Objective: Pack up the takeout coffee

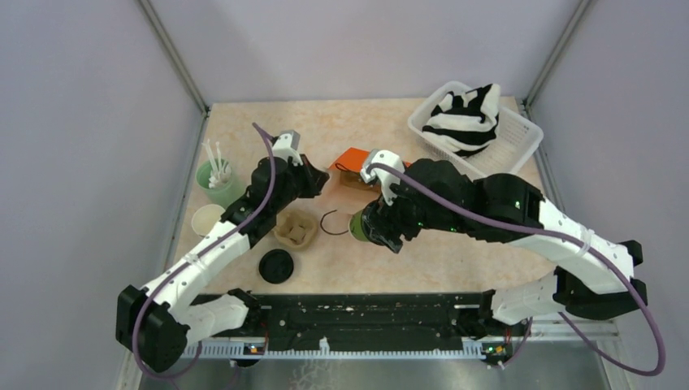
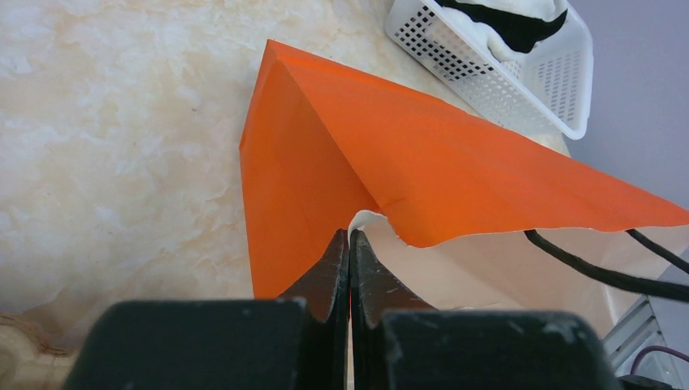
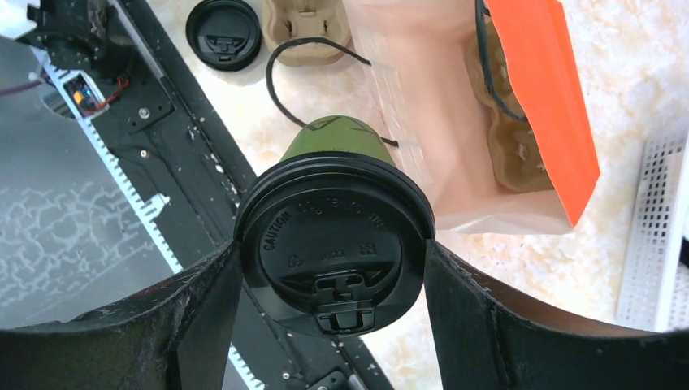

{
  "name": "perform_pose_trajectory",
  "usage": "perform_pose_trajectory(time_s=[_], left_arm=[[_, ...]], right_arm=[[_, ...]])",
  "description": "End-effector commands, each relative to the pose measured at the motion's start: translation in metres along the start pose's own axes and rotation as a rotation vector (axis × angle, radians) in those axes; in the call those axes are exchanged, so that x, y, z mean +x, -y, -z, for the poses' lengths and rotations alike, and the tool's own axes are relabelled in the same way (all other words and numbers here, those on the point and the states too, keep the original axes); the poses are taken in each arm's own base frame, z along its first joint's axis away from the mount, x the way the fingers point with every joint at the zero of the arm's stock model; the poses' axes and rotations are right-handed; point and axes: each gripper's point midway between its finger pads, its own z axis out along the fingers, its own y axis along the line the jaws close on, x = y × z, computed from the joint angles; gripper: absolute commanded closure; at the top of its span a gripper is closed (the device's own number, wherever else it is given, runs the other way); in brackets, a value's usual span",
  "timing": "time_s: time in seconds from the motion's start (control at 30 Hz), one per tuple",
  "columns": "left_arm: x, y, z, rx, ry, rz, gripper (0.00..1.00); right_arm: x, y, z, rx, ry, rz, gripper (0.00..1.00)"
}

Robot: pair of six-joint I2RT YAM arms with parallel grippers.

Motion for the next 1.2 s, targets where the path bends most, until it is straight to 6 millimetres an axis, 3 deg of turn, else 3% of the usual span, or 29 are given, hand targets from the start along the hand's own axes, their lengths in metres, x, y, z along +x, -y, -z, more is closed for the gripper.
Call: perform_pose_trajectory(time_s=[0.0, 0.13, 0.27, 0.53, 0.73, 1.17], left_arm=[[-0.001, 0.005, 0.004, 0.038, 0.037, 0.021, 1.0], [0.003, 0.001, 0.007, 0.027, 0.033, 0.027, 1.0], [0.008, 0.003, 0.014, 0.043, 0.014, 0.045, 1.0], [0.014, 0.011, 0.019, 0.069, -0.042, 0.063, 1.0], [0.025, 0.01, 0.016, 0.075, -0.072, 0.076, 1.0], [-0.001, 0.016, 0.016, 0.055, -0.012, 0.101, 1.0]], right_arm=[[-0.017, -0.001, 0.023, 0.006, 0.091, 0.095, 0.65], [-0.014, -0.002, 0.037, -0.027, 0.145, 0.124, 0.65], [-0.006, 0.009, 0.034, 0.02, 0.173, 0.172, 0.68], [0.002, 0.034, 0.014, 0.182, 0.077, 0.298, 0.68], [0.002, 0.034, -0.01, 0.214, 0.031, 0.402, 0.68], [0.009, 0.044, -0.051, 0.309, -0.05, 0.605, 0.68]])
